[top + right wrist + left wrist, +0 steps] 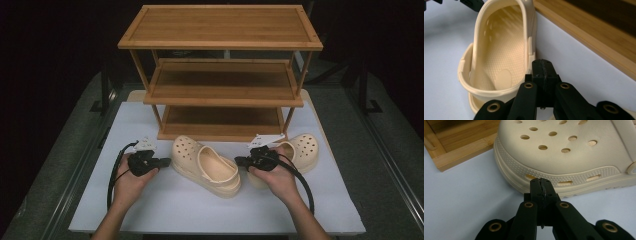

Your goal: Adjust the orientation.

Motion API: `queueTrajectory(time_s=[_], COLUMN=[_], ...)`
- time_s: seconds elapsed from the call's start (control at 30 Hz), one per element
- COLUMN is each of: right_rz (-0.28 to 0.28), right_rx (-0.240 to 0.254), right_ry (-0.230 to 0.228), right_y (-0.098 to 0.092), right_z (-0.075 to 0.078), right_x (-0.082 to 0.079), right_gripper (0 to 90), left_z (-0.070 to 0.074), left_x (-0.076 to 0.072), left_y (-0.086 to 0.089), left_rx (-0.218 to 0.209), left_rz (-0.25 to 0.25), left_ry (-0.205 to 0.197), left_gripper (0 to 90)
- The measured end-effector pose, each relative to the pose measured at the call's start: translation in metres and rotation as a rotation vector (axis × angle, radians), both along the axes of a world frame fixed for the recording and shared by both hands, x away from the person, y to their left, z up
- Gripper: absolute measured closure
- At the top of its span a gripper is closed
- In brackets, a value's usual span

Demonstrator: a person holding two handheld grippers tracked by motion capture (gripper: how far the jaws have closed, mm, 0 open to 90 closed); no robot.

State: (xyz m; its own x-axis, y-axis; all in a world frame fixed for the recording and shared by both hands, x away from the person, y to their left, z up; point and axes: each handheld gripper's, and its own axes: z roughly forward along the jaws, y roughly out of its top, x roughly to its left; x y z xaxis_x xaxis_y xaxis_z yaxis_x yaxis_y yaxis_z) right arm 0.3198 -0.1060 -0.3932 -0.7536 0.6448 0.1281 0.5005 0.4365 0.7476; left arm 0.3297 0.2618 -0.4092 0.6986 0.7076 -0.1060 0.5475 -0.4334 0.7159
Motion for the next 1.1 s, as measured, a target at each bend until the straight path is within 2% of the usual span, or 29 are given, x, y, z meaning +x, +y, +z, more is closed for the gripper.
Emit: queueTrajectory(time_s=[0.1,0.3,0.63,0.93,1.1], right_rz=[0.003,0.01,0.027,0.069,0.079], right_rx=[-0.01,-0.016,-0.029,-0.052,-0.046], right_ry=[0.002,0.015,0.029,0.055,0.065], right_y=[0.002,0.004,0.005,0.009,0.012], right_z=[-0.001,-0.003,-0.006,-0.008,-0.009], right_x=[0.0,-0.001,-0.002,-0.006,-0.012], right_gripper=[89.6,89.6,89.6,89.6,89.6], left_z=[-0.001,-0.004,-0.005,-0.005,-0.005], left_x=[0.001,0.003,0.005,0.009,0.01], left_y=[-0.002,-0.012,-0.011,-0.01,-0.009], left_rx=[0.0,0.027,0.024,0.027,0.028], left_rz=[-0.007,-0.03,-0.028,-0.016,-0.01], left_ry=[0.003,0.011,0.015,0.015,0.021], left_gripper=[90.0,90.0,90.0,90.0,90.0])
